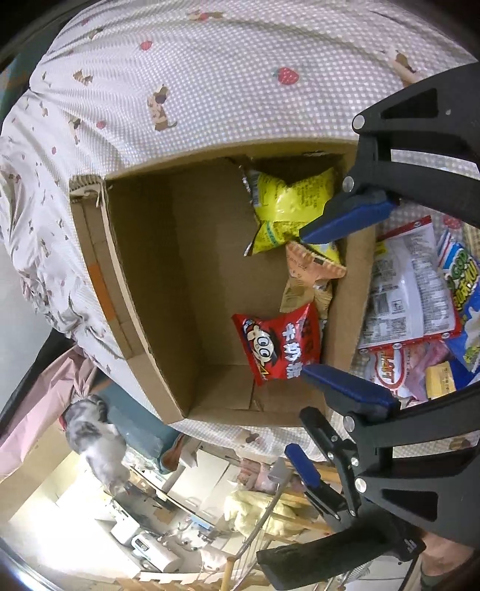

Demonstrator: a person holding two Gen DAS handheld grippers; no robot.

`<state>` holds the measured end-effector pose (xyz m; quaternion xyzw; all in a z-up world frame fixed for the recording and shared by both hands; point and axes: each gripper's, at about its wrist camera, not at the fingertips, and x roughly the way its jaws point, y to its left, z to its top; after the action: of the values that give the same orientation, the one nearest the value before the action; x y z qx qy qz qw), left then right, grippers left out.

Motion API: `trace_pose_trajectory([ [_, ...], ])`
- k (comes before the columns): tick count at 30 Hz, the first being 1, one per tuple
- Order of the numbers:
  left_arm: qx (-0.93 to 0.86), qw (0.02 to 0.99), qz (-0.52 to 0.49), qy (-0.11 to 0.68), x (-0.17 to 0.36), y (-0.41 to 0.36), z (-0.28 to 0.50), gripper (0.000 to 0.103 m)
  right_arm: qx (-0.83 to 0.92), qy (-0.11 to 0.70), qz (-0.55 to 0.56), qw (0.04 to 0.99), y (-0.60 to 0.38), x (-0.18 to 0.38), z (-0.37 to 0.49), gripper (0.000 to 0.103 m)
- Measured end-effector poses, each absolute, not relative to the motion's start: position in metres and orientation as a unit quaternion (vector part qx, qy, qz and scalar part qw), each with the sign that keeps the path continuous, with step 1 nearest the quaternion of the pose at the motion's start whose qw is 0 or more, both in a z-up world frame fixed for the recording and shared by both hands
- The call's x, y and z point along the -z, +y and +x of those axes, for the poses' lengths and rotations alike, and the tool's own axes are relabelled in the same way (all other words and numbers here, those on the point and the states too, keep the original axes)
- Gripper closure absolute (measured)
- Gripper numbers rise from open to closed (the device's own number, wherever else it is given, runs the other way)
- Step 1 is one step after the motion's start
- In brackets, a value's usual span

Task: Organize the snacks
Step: 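Grasp the white printed bag with the right tool while the left tool grasps the blue-and-yellow packet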

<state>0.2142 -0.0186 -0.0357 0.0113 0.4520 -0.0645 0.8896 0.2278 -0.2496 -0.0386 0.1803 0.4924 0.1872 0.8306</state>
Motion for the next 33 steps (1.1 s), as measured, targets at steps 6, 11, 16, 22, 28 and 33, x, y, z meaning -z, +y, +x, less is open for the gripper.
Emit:
trace_pose_trajectory([
  [6,0.078,0.884,0.015,0.461,0.028,-0.015,0.196,0.026,-0.199,0.527,0.184,0.806,-0.246,0.047,0.209,0.01],
  [11,0.077,0.869,-0.011,0.488,0.033,-0.002,0.178,0.026,-0.211,0.586,0.185,0.76,-0.236,0.076,0.2,0.0],
  [16,0.066,0.851,-0.056,0.518,0.04,0.017,0.161,0.026,-0.212,0.634,0.151,0.728,-0.218,0.114,0.203,0.0],
  [22,0.024,0.847,-0.042,0.529,0.047,0.034,0.146,0.026,-0.19,0.665,0.144,0.707,-0.217,0.153,0.216,0.0],
  [28,0.019,0.83,-0.082,0.552,0.058,0.05,0.141,0.026,-0.193,0.643,0.116,0.732,-0.218,0.14,0.212,0.043],
  [33,0.024,0.825,-0.091,0.557,0.06,0.048,0.138,0.026,-0.188,0.62,0.097,0.756,-0.225,0.115,0.201,0.054],
])
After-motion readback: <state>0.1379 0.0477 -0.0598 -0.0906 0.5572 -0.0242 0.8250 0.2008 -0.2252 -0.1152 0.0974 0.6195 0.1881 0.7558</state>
